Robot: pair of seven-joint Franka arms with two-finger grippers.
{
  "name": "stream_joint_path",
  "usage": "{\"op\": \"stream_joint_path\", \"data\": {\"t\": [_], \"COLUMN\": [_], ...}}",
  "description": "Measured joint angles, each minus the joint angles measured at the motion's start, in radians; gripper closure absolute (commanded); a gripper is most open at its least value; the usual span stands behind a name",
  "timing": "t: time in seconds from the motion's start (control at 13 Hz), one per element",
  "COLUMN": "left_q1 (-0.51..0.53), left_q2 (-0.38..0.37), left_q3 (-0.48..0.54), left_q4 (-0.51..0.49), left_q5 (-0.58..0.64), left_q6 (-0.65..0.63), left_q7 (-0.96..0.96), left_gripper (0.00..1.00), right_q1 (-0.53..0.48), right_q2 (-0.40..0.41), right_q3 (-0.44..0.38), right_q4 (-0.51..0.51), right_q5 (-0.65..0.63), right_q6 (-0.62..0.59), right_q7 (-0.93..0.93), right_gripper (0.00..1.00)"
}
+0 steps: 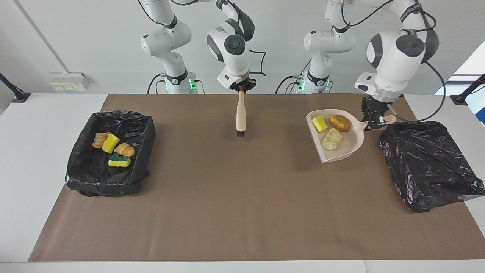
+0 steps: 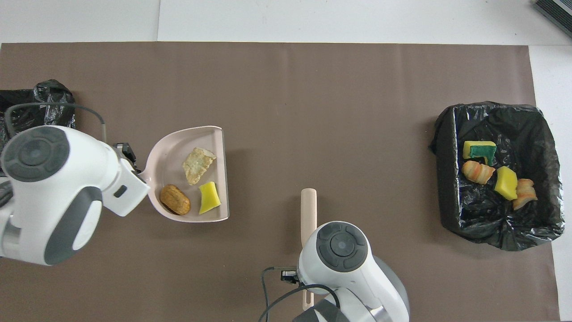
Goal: Sweep and dump trash in bin
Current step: 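Carry the loaded dustpan to the left bin with the left gripper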
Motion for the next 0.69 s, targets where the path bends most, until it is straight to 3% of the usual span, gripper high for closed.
{"op": "stream_joint_path", "data": {"t": [0.23,0.38,0.54,0.69], "left_q1": [0.211,0.328,0.406,0.433], "left_q2": [0.039,0.109,0.208,0.304], "left_q3": [0.002,0.001,0.001,0.0], "left_q4": [0.08,0.181,0.288,0.374], "left_q5": [-0.018,-0.019,0.009,0.11], "left_q6": [0.003,0.005,0.032,0.08], "left_q7": [0.212,0.299,0.363,0.376], "left_gripper": [1.0,1.0,1.0,1.0], "right_q1": [0.026,0.026,0.026,0.026], "right_q2": [-0.003,-0.013,-0.017,-0.015], "right_q3": [0.001,0.0,0.0,0.0], "right_q4": [-0.049,-0.076,-0.104,-0.127], "right_q5": [0.0,0.0,0.0,0.0], "right_q6": [0.005,0.009,0.049,0.106], "right_q7": [-0.011,-0.019,-0.019,-0.019], "right_gripper": [1.0,1.0,1.0,1.0]}}
